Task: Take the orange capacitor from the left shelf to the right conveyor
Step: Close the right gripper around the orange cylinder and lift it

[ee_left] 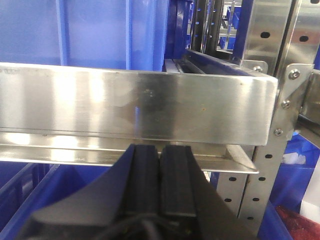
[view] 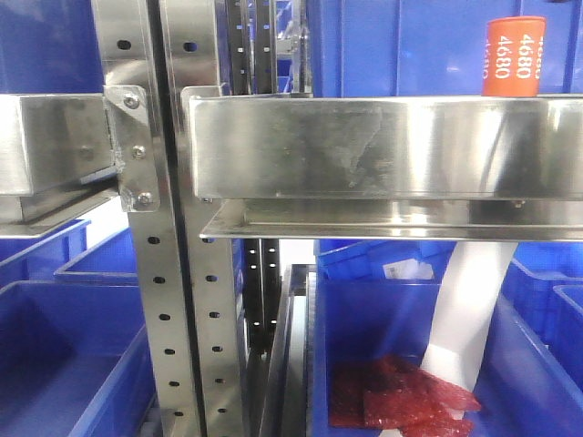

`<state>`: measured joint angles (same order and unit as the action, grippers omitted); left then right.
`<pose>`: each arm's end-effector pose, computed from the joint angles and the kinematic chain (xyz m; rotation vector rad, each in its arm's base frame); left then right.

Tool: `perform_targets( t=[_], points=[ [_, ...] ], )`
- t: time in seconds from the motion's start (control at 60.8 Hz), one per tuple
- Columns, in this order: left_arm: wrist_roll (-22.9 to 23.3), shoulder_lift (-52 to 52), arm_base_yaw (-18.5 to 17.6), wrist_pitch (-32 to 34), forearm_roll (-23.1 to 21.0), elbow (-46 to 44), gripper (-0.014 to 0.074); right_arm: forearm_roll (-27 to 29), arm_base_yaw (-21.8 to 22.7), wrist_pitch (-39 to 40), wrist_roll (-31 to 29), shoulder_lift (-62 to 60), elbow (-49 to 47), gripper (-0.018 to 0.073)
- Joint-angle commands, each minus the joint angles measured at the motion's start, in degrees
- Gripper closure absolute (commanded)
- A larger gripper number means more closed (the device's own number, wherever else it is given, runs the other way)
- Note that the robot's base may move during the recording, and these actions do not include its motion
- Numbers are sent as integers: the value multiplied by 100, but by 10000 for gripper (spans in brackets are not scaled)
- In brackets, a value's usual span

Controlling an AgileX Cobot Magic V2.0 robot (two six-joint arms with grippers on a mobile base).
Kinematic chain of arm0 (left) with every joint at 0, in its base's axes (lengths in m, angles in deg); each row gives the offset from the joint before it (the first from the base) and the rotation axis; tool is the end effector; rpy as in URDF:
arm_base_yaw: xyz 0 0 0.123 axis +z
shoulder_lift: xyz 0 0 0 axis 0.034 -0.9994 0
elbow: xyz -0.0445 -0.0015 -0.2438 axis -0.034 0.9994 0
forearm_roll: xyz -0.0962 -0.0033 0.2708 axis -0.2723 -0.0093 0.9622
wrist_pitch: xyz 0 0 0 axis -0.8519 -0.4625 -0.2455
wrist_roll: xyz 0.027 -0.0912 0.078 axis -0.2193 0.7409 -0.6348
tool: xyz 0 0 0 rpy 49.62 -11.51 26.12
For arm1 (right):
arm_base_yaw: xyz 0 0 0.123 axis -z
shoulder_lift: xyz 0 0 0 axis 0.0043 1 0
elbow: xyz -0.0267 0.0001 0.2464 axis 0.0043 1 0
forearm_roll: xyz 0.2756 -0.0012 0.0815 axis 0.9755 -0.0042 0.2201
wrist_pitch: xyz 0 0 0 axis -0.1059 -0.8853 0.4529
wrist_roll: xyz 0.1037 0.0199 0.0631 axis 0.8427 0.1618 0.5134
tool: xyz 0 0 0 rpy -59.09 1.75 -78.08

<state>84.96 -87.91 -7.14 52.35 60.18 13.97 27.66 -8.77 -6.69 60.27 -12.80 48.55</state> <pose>0.1618 -0.0153 0.1974 0.0384 1.5678 -0.1113 0.3087 0.0463 0.2435 -0.0658 1.7268 0.1635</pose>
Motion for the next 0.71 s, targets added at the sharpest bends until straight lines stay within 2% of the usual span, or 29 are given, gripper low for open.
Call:
perform_targets(
  t=[0.0,0.214,0.576,0.691],
  points=[
    [8,62,-3,513,-10,-26,723,-38,5,750,-35,350,-473,-61],
    [8,62,-3,513,-10,-26,723,-42,5,1154,-30,1304,-916,-61],
    [8,62,-3,513,-10,-26,723,-42,33,2130,-30,2318,-1038,-60],
    [8,62,-3,513,-10,-26,723,-42,33,2108,-30,2391,-1038,25]
  ],
)
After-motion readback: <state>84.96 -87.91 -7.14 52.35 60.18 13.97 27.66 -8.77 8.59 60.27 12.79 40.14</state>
